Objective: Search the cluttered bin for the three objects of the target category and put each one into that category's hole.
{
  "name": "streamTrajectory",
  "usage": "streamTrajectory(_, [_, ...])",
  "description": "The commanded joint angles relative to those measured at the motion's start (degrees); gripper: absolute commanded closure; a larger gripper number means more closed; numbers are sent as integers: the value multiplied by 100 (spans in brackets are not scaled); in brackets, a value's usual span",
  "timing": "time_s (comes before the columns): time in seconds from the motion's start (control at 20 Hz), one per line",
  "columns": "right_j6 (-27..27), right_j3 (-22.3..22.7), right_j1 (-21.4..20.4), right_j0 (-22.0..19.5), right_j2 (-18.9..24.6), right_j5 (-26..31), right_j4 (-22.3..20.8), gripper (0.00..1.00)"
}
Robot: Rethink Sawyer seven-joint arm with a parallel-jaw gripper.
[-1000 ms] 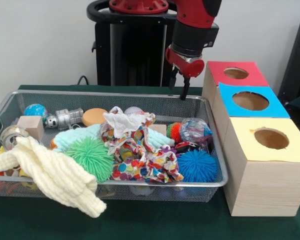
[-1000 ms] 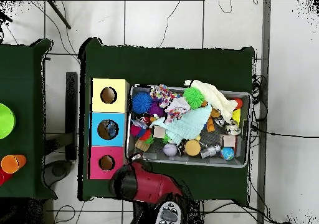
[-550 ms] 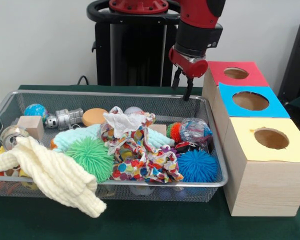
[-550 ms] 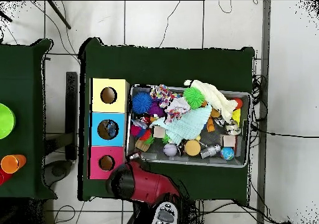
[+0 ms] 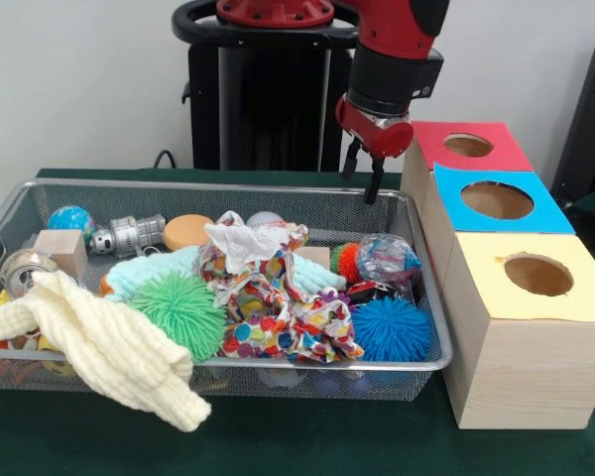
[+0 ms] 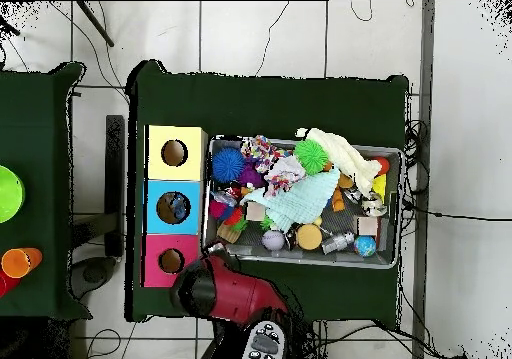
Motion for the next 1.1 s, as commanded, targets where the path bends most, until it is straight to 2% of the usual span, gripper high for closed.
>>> streamTrajectory(0.05, [639, -577, 235, 28, 64, 542, 367, 0])
streamTrajectory(0.5, [572, -784, -21, 143, -113, 1249, 316, 0])
streamTrajectory(1.1, [614, -939, -42, 230, -207, 1504, 256, 0])
